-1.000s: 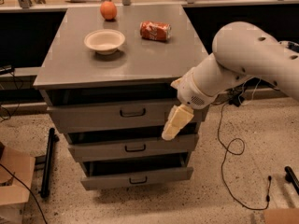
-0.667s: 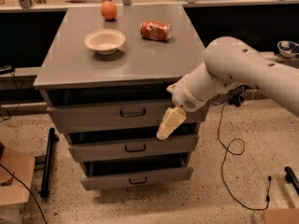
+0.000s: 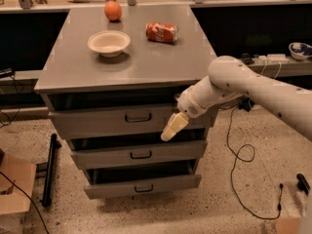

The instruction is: Open top drawer

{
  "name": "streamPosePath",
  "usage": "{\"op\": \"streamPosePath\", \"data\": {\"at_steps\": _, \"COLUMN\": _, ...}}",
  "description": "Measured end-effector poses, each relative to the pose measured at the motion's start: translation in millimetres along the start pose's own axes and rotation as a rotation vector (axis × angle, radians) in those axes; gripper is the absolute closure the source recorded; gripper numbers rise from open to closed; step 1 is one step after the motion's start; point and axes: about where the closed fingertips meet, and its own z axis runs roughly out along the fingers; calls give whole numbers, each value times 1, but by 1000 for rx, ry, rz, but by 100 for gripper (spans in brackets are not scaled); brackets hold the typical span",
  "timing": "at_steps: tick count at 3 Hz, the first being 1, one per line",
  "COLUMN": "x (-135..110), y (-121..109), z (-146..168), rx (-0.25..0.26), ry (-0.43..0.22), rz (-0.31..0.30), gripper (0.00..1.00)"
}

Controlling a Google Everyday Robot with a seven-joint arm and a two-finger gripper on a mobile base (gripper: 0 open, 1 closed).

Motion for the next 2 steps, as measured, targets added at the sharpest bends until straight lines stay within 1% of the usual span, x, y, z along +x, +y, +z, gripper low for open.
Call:
{"op": "streamPosePath", "data": {"at_steps": 1, "x": 2, "y": -15, "z": 9, "rx": -17, "ry": -13, "rz": 8, "gripper": 25}}
{"op": "streamPosePath", "data": {"at_steps": 2, "x": -2, "y": -15, "z": 5, "rx": -17, "ry": -13, "rz": 8, "gripper": 49}}
